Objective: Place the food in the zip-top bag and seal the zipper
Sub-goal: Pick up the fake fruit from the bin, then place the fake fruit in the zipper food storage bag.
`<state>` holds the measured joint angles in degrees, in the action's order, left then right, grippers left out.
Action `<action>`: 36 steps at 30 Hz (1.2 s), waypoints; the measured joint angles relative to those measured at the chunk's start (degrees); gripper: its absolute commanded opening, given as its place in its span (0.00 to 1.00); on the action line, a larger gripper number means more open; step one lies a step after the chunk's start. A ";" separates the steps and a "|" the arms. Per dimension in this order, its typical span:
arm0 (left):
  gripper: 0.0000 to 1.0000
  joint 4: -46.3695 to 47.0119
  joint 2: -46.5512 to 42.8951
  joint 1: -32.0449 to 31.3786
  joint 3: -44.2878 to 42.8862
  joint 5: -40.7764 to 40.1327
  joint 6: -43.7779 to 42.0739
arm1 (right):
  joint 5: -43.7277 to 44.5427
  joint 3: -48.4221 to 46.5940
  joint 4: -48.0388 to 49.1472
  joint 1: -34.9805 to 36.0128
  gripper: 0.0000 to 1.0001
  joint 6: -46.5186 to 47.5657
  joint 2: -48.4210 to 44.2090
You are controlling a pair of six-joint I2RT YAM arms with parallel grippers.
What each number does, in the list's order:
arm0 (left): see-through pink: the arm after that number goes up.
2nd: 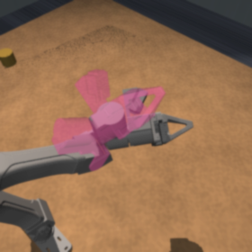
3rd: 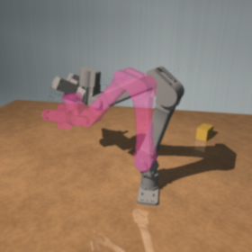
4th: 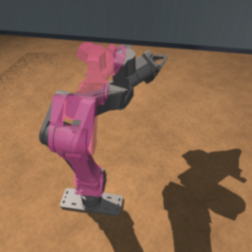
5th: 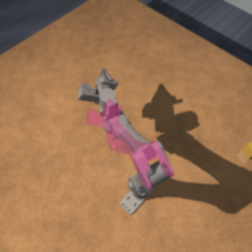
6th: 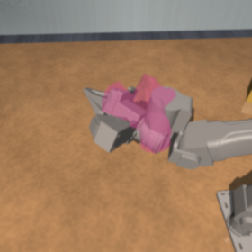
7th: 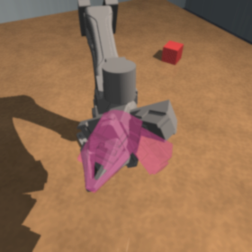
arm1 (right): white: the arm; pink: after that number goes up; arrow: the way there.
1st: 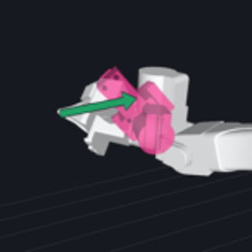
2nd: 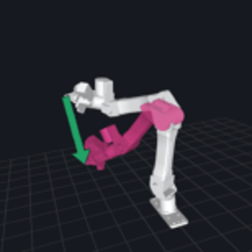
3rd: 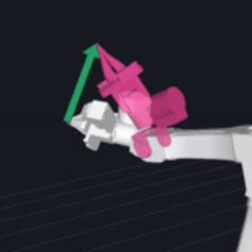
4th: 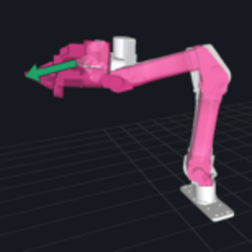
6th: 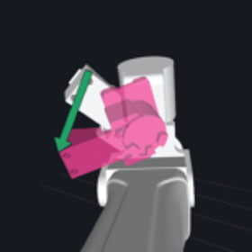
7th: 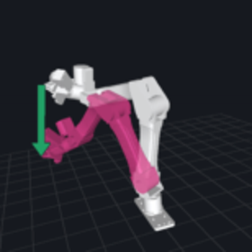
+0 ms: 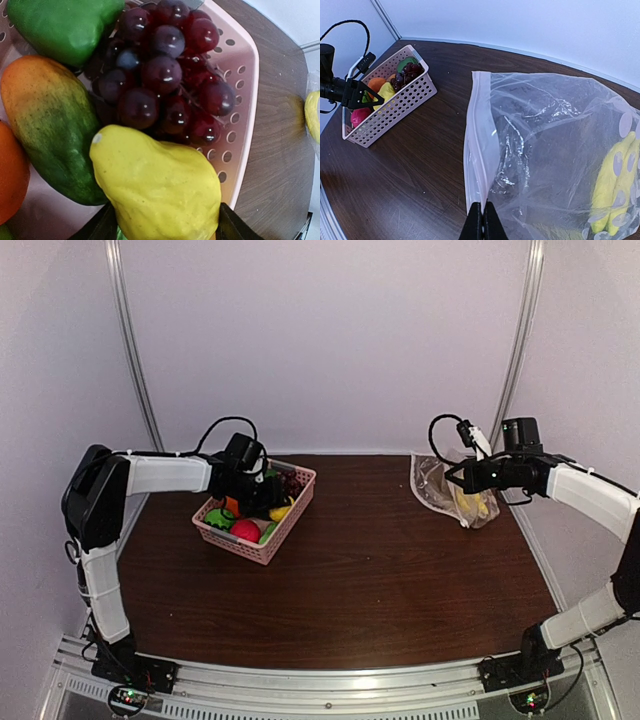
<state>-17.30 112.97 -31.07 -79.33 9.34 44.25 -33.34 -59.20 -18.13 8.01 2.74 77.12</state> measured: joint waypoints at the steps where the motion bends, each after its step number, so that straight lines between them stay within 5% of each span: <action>1: 0.53 0.00 0.00 0.02 0.00 0.26 0.13 | 0.00 0.07 0.02 0.00 0.00 0.09 -0.02; 7: 0.49 -0.96 -2.08 0.02 0.72 -1.05 -0.11 | -0.17 0.33 -0.02 0.00 0.00 0.13 -0.11; 14: 0.45 -3.26 -14.99 -0.02 1.77 -4.59 -1.31 | -0.09 0.09 -1.55 1.05 0.00 0.61 -1.79; 20: 0.44 5.22 -21.51 -3.43 4.33 -0.94 -2.69 | 0.20 -3.26 -5.49 3.45 0.00 1.46 -1.88; 29: 0.44 20.70 -16.17 -19.58 1.44 6.51 -6.29 | -0.35 -12.28 -11.72 9.44 0.00 1.33 1.86; 36: 0.40 26.25 -6.93 -22.45 -5.27 7.56 -4.94 | -1.88 -13.75 -14.03 13.11 0.00 0.31 3.30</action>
<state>8.95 106.04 -53.52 -84.60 16.91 39.31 -35.22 -72.95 -32.16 21.12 3.05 80.42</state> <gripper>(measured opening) 0.636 0.003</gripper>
